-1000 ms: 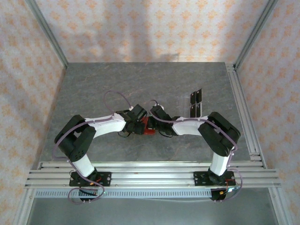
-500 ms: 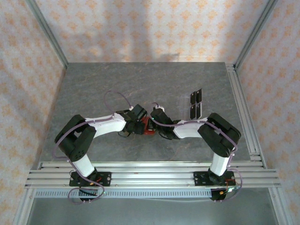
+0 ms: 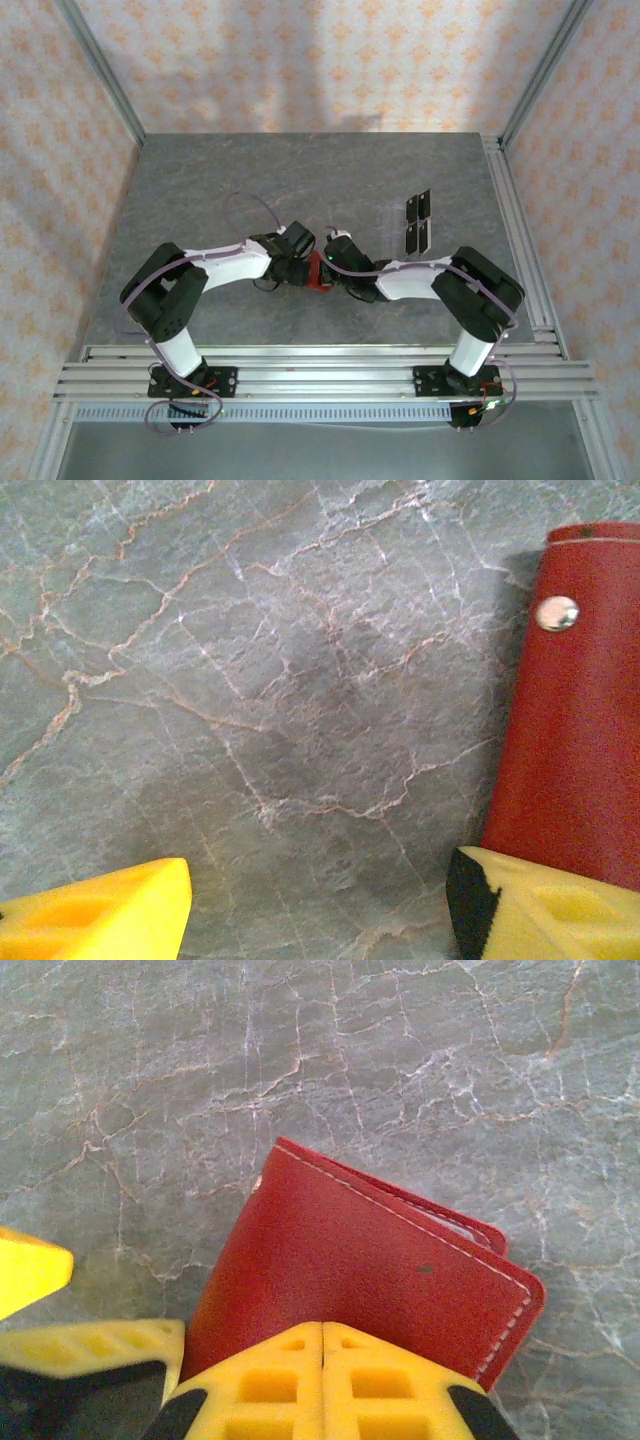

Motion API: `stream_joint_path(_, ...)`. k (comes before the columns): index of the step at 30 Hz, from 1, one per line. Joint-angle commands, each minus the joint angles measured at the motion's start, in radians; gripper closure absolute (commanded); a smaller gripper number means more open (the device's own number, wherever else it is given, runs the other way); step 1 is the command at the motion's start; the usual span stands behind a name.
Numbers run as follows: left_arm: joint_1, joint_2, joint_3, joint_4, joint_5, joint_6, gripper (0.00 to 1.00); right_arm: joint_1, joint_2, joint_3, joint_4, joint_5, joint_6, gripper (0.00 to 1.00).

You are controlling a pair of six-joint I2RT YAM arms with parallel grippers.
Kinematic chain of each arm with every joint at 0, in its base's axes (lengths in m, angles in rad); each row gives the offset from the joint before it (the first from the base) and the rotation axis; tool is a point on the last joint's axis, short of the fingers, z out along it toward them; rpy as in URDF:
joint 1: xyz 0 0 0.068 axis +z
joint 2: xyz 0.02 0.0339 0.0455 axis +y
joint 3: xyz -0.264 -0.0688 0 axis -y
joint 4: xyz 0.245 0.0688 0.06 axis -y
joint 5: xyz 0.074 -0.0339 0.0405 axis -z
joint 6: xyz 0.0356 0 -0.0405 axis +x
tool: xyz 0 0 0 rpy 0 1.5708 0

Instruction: Put the credit cards into the card holder

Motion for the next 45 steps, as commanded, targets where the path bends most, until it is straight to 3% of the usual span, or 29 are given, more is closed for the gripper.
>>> stream_joint_path(1,-0.008,0.055,0.002,-0.005,-0.026,-0.02,0.29,0.029,0.066,-0.105,-0.287,-0.034,-0.047,1.0)
stream_joint_path(11,-0.008,0.066,0.012,-0.01,-0.029,-0.023,0.29,0.095,0.123,-0.162,-0.254,0.089,-0.032,1.0)
stream_joint_path(22,-0.004,0.078,0.034,-0.025,-0.031,-0.016,0.29,0.11,0.028,-0.22,-0.277,0.104,-0.015,1.0)
stream_joint_path(27,-0.002,0.086,0.043,-0.027,-0.021,-0.015,0.29,0.153,0.111,-0.215,-0.27,0.116,-0.002,1.0)
stream_joint_path(31,-0.001,0.082,0.042,-0.029,-0.017,-0.02,0.29,0.173,0.23,-0.189,-0.246,0.074,0.039,1.0)
stream_joint_path(36,-0.002,0.059,0.041,-0.037,-0.02,-0.023,0.29,0.17,0.171,-0.168,-0.278,0.08,0.05,1.0)
stream_joint_path(45,-0.002,-0.037,-0.004,-0.029,-0.019,-0.035,0.29,0.113,0.059,-0.073,-0.362,-0.02,-0.001,1.0)
